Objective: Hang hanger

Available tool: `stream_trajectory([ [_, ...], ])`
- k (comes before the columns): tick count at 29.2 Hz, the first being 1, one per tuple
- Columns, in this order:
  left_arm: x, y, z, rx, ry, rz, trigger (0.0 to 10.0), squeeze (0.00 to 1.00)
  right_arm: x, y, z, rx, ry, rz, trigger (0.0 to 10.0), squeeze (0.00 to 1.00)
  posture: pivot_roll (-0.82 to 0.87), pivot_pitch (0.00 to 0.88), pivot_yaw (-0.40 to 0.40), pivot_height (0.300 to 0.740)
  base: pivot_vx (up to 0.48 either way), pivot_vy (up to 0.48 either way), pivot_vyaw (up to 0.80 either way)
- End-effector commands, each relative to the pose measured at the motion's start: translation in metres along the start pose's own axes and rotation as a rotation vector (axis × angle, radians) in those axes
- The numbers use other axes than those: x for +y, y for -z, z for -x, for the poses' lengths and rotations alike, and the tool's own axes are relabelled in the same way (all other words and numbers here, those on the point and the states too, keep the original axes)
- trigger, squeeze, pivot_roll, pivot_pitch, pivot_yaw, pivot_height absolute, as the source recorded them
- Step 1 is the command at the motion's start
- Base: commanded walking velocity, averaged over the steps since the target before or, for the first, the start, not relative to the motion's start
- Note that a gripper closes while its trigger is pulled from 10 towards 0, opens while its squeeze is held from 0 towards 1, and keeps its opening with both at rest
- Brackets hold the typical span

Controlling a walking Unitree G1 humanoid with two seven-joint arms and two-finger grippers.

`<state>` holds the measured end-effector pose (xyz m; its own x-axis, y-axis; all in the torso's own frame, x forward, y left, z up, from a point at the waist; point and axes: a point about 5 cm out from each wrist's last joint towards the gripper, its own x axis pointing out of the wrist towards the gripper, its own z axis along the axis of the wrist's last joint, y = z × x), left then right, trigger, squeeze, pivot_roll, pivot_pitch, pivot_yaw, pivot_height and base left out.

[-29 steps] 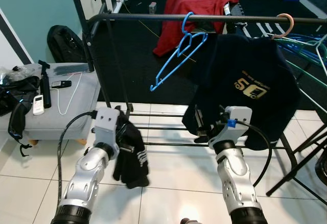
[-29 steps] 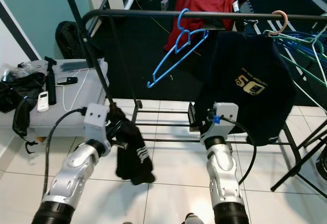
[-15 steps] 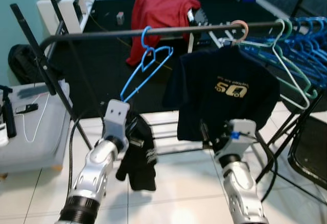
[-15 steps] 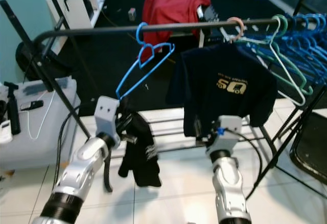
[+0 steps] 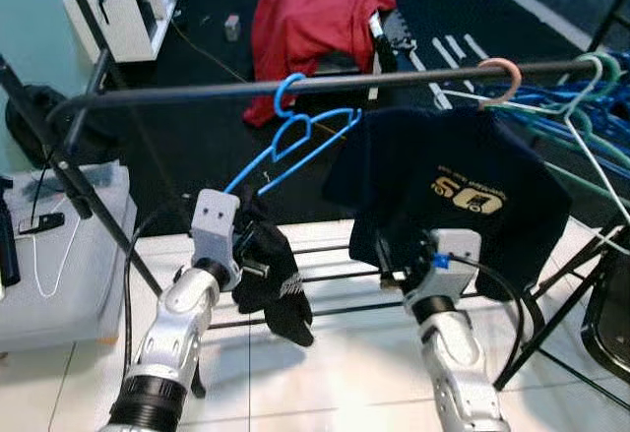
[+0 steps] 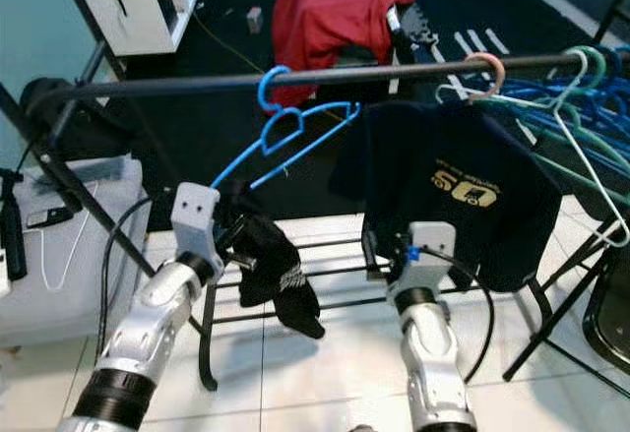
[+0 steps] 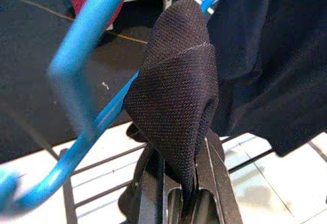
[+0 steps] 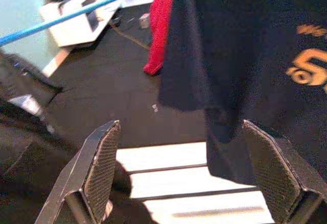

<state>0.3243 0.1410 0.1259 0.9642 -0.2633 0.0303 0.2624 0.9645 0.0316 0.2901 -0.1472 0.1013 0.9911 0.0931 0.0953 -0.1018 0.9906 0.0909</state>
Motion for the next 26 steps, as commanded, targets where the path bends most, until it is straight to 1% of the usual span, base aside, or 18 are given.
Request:
stream_trajectory([
  [1, 0.007, 0.003, 0.003, 0.006, -0.022, -0.012, 10.0, 0.0, 0.0, 0.004, 0.003, 0.024, -0.002, -0.002, 10.0, 0.0, -0.08, 0.131, 0.033, 0.74, 0.0, 0.0, 0.0],
  [3, 0.009, 0.003, 0.003, 0.006, -0.028, 0.001, 10.0, 0.0, 0.002, 0.004, 0.003, 0.022, -0.004, -0.001, 10.0, 0.0, -0.08, 0.131, 0.034, 0.74, 0.0, 0.48, 0.0],
  [15, 0.008, 0.002, 0.002, -0.005, -0.019, -0.002, 10.0, 0.0, 0.004, 0.0, 0.001, 0.011, -0.002, -0.01, 10.0, 0.0, -0.08, 0.131, 0.036, 0.74, 0.0, 0.48, 0.0],
  [16, 0.007, 0.001, 0.001, -0.007, -0.016, -0.019, 10.0, 0.0, 0.003, 0.0, 0.002, 0.011, -0.002, -0.01, 10.0, 0.0, -0.08, 0.131, 0.038, 0.74, 0.0, 0.0, 0.0],
  [19, 0.003, 0.002, 0.0, -0.003, -0.011, -0.041, 10.0, 0.0, 0.003, 0.0, 0.002, 0.011, 0.0, -0.011, 10.0, 0.0, -0.08, 0.129, 0.041, 0.74, 0.0, -0.48, 0.0],
  [26, -0.006, 0.002, -0.001, -0.004, 0.006, -0.028, 10.0, 0.0, 0.004, 0.001, 0.003, 0.012, 0.0, -0.013, 10.0, 0.0, -0.08, 0.122, 0.044, 0.74, 0.0, -0.48, 0.0],
])
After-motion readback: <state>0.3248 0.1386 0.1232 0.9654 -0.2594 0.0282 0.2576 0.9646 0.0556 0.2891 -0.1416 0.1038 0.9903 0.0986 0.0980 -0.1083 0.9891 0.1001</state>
